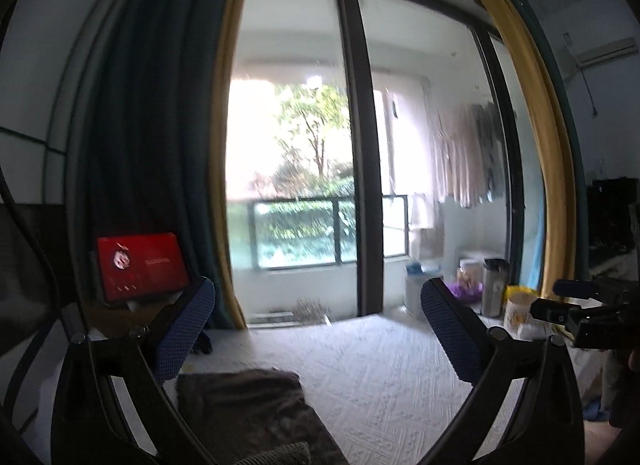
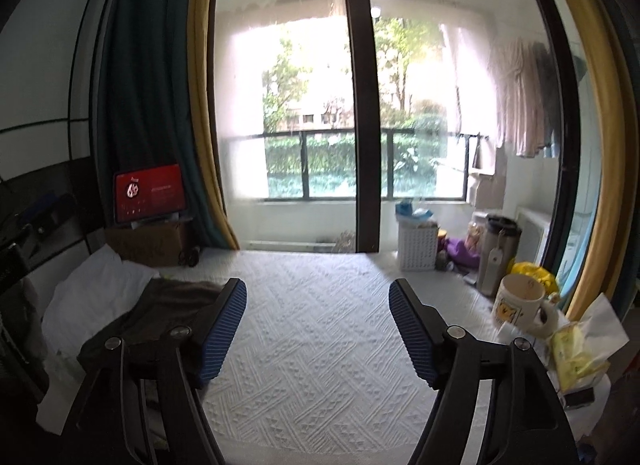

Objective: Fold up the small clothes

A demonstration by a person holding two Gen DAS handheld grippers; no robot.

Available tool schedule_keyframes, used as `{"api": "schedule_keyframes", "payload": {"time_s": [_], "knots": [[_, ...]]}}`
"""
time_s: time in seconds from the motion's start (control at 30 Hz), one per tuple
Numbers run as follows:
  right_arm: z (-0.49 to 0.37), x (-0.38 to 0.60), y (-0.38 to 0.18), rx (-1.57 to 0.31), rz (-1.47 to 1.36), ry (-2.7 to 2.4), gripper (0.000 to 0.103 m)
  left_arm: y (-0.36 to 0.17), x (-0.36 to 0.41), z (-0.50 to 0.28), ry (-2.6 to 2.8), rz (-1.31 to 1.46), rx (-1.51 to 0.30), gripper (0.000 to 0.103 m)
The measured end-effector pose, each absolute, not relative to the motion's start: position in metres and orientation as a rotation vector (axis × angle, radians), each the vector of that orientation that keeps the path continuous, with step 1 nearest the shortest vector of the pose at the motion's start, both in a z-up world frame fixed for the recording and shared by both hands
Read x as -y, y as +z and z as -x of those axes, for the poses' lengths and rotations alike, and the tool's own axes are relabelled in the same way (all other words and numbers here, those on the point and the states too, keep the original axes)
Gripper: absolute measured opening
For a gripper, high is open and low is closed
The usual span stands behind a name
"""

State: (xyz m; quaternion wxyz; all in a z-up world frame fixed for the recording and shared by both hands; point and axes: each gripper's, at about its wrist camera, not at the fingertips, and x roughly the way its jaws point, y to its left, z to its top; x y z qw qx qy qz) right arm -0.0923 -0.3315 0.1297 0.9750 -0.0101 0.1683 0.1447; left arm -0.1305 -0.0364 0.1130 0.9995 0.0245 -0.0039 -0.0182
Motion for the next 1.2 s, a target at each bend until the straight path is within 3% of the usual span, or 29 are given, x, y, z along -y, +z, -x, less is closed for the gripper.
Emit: {"api": "schedule_keyframes", "payload": {"time_s": [0.07,0.33,0.73,1.2], "knots": [[0.098,0.331,0.135,-0.308,0.021,0.280,0.091,0.116,0.035,0.135,-0.028,-0.053,0.023,0.102],[0.117,0.325,0.157,-0.236,0.066,0.191,0.096,0.122,0.026,0.146,-0.014,-0.033,0.053,0.102],[0.141,0.318,0.188,-0.151,0.038,0.217,0.096,0.134,0.010,0.171,0.058,0.034,0.113,0.102],[0.148,0.303,0.190,-0.165,0.076,0.230,0.096,0.127,-0.002,0.172,0.066,0.046,0.057,0.102]]}}
